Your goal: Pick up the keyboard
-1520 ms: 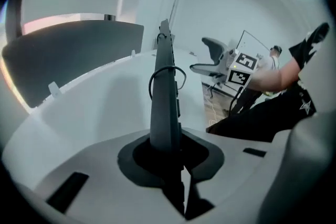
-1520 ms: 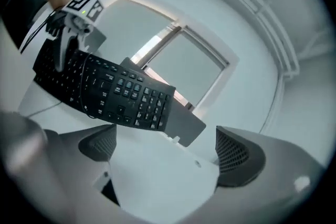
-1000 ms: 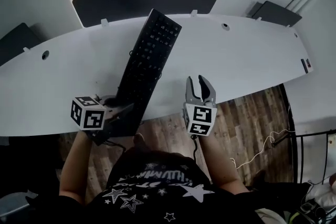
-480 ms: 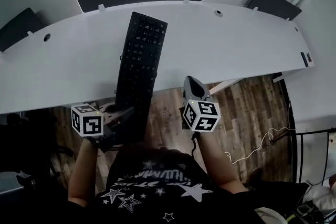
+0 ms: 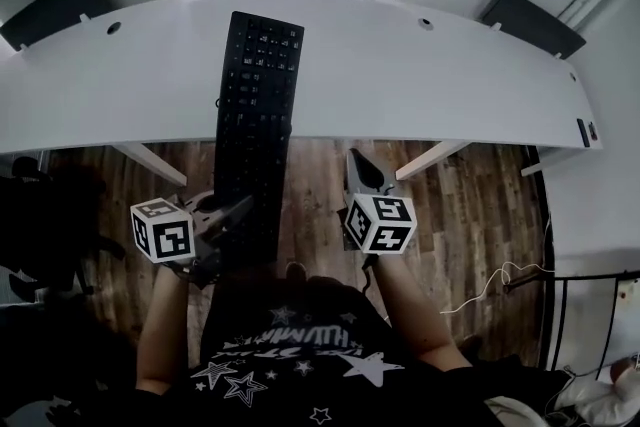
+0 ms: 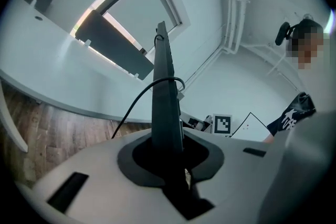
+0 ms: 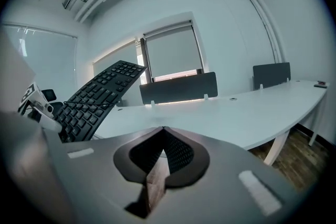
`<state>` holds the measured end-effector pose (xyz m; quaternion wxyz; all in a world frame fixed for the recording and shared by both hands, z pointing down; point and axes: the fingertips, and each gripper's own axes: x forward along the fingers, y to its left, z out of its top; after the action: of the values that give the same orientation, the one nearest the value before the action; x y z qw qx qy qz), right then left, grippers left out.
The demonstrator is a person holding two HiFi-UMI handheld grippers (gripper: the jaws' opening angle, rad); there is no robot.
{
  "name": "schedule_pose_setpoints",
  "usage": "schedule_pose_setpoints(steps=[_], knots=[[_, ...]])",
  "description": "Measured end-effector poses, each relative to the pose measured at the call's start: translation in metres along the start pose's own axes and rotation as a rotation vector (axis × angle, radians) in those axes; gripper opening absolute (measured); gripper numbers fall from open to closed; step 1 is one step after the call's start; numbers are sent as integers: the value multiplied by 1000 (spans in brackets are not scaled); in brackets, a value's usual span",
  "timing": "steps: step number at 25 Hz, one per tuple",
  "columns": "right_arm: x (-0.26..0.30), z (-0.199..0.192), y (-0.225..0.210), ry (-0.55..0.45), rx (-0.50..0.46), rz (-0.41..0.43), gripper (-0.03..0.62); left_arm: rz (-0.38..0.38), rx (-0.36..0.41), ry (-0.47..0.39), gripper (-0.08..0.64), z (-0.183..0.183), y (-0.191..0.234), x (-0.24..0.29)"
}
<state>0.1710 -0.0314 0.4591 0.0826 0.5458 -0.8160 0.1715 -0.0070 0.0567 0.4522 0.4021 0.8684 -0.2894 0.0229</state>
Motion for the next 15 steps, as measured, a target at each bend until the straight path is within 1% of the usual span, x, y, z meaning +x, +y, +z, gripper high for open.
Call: schedule_pose_setpoints(steps=[4, 6, 9, 12, 15], knots=[[1, -7, -11, 35, -1, 28, 2, 51, -14, -9, 72, -3, 0, 1], [-6, -15, -3, 39, 2, 28, 2, 66, -1, -33, 72, -11, -1, -10], [-23, -21, 13, 26, -22, 21, 2, 103, 54, -69, 72, -17, -3, -26], [-33, -22, 15, 23, -45, 3, 2, 146, 130, -81, 71, -10, -5, -24], [-40, -24, 12, 35, -42, -28, 2, 152, 181, -84, 71, -4, -15, -19]])
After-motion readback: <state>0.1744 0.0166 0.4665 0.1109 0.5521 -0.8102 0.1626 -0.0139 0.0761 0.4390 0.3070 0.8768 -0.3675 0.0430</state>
